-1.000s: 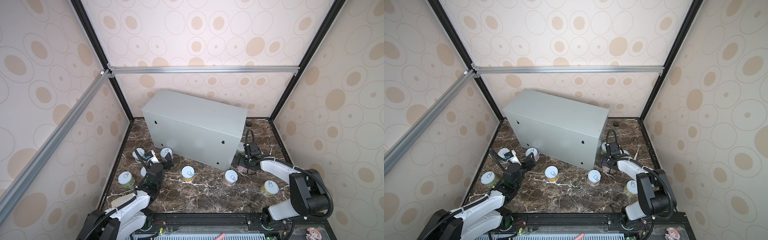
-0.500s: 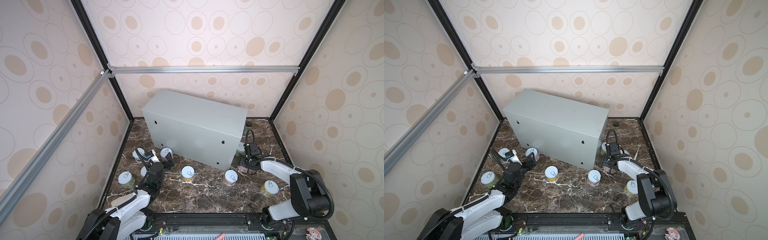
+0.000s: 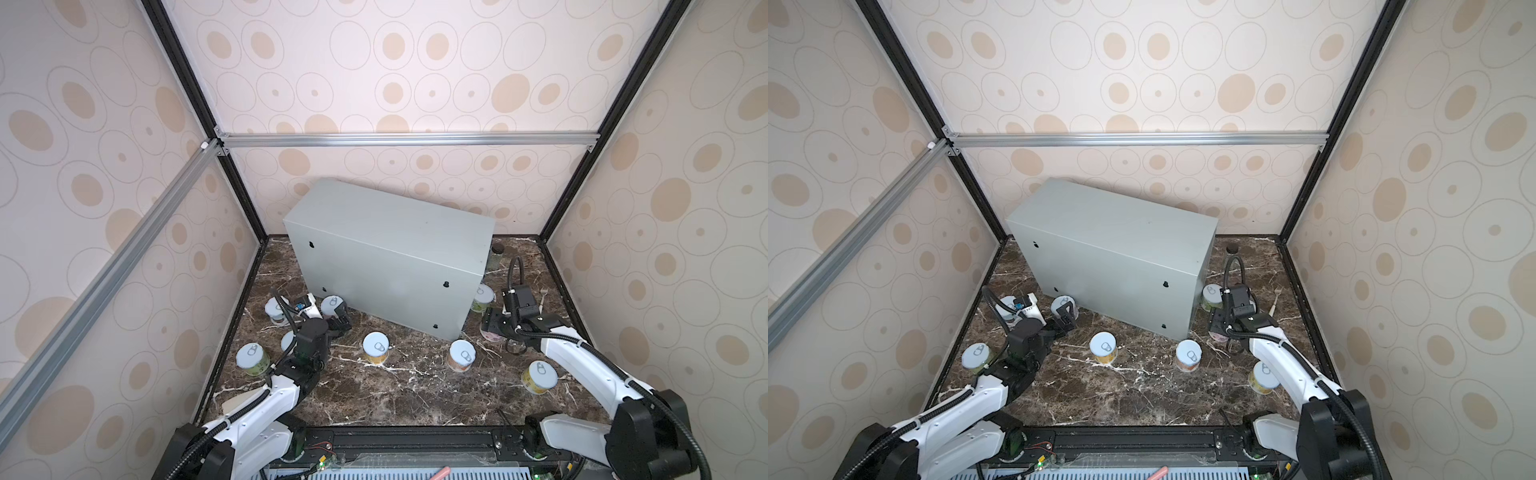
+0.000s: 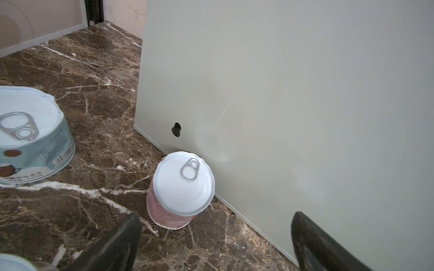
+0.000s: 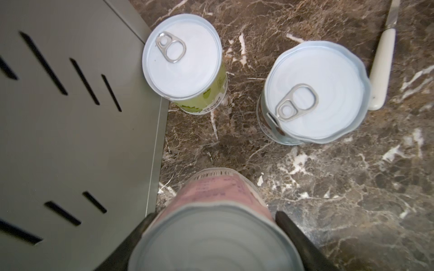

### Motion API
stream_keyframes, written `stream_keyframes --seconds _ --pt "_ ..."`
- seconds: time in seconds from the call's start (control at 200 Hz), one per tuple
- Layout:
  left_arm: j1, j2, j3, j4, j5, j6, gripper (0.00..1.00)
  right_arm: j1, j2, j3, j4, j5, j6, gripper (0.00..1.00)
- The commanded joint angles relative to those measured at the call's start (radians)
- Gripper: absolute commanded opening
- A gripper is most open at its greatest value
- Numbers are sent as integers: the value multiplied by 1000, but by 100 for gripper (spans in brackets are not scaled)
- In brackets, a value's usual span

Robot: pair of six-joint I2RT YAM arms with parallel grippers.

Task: Place and organize the canned foods onto the counter
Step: 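Close the right gripper on the pink can and lift it, then carry the pink can up over the cabinet top with the right gripper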

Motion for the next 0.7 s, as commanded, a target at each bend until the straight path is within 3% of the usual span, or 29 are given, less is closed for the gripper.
stream_keyframes --seconds 0.0,0.395,0.69 --pt "-3 -42 76 -127 49 -9 99 1 -76 50 -73 -16 -14 52" --pt "-3 -184 204 -459 107 9 99 1 -256 178 -265 -74 -100 45" --pt "-2 -179 532 -778 112 85 99 1 -320 339 -412 -130 -148 43"
